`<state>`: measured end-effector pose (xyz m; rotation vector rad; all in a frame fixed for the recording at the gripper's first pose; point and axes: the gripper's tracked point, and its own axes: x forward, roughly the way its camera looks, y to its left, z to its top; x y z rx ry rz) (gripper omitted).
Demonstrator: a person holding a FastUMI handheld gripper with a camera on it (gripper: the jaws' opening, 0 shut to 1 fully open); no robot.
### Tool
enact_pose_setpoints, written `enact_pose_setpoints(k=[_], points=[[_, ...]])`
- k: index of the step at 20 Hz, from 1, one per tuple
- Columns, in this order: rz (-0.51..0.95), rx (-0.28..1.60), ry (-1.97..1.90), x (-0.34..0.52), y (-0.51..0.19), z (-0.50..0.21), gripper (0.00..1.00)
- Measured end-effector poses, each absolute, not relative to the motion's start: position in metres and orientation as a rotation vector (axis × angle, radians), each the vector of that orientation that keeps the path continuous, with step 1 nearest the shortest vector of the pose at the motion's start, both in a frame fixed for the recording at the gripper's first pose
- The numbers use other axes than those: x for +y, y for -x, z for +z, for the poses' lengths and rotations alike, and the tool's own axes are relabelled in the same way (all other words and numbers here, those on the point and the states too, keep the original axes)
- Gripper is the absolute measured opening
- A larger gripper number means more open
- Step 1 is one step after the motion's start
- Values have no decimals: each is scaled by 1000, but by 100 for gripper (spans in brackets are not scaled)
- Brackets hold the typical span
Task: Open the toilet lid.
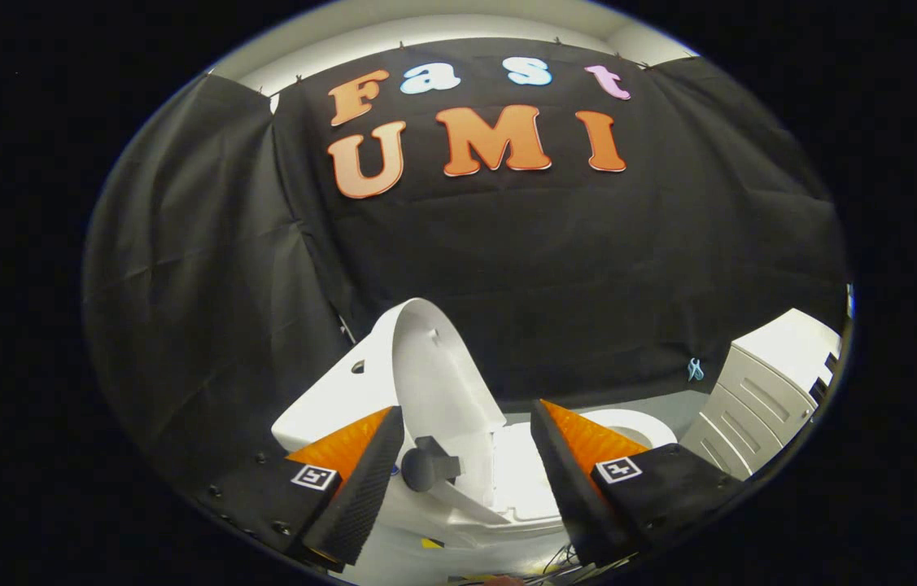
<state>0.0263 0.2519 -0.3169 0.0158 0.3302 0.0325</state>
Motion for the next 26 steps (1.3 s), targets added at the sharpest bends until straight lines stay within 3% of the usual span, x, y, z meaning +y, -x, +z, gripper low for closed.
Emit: enact_pose_setpoints(k=[26], points=[[-103,71,47,41,-18,-90,99]])
